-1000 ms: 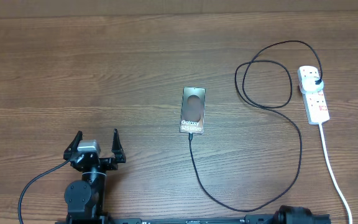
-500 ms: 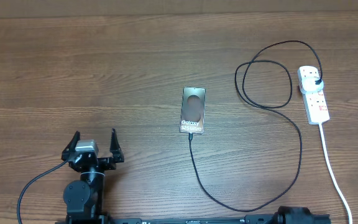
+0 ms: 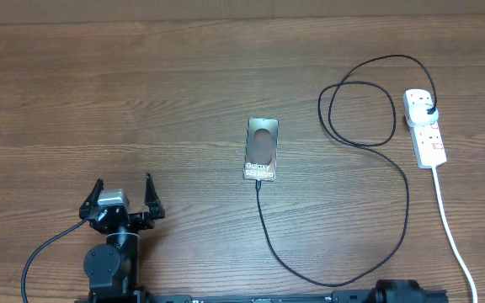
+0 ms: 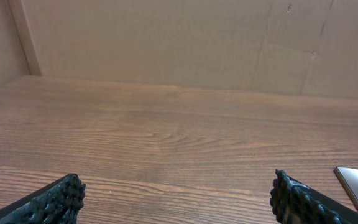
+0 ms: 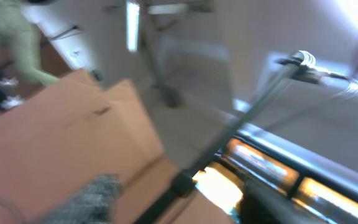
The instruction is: Plug charger to phone and switch on socket
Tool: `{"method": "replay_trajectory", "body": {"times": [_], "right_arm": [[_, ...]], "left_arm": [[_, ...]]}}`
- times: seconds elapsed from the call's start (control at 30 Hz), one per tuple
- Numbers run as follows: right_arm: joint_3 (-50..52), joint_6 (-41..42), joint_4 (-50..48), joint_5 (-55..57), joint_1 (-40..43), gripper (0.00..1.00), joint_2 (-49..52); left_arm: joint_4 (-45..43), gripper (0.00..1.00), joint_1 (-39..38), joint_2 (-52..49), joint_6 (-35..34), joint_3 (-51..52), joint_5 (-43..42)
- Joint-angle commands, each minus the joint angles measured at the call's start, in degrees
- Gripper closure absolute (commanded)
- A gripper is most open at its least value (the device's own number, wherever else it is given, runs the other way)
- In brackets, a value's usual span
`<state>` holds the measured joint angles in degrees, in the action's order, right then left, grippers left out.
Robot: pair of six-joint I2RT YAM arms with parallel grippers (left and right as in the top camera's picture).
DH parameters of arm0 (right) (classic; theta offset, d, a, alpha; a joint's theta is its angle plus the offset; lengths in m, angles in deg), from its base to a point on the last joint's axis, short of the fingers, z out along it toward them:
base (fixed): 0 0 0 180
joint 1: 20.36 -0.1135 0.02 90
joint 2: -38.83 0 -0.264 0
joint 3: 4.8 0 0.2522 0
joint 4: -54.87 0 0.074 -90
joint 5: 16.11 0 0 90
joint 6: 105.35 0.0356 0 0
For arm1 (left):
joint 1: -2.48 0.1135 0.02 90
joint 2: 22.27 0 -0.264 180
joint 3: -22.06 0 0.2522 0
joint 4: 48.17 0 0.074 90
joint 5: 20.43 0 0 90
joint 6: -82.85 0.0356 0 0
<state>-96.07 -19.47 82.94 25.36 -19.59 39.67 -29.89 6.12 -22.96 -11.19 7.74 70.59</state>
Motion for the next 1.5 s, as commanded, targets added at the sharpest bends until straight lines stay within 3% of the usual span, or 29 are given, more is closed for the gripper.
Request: {"method": "replay_trajectory", "body": {"times": [0.0, 0.33, 0.73, 1.0, 1.47], "right_arm": [[2.0, 0.4, -0.6, 13.5, -0.2, 0.00, -0.5], [13.1, 0.4, 2.2, 28.0, -0.2, 0.00, -0.5], [36.3, 1.3, 2.9, 29.5, -0.2, 0.00, -0.5], [47.0, 17.5, 2.8, 43.3, -0.2, 0.00, -0.5], [62.8, 18.8, -0.6, 43.6, -0.2, 0.00, -0.5]], "left_arm": [[-0.1, 0.00, 0.3, 0.5, 1.1, 0.3, -0.6], [-0.1, 0.00, 0.3, 0.4, 1.1, 0.3, -0.6], [-0.1, 0.00, 0.3, 0.4, 1.1, 0.3, -0.6], [-0.1, 0.01, 0.3, 0.4, 1.1, 0.3, -0.6], [-0.1, 0.00, 0.3, 0.4, 1.1, 0.3, -0.6]]}}
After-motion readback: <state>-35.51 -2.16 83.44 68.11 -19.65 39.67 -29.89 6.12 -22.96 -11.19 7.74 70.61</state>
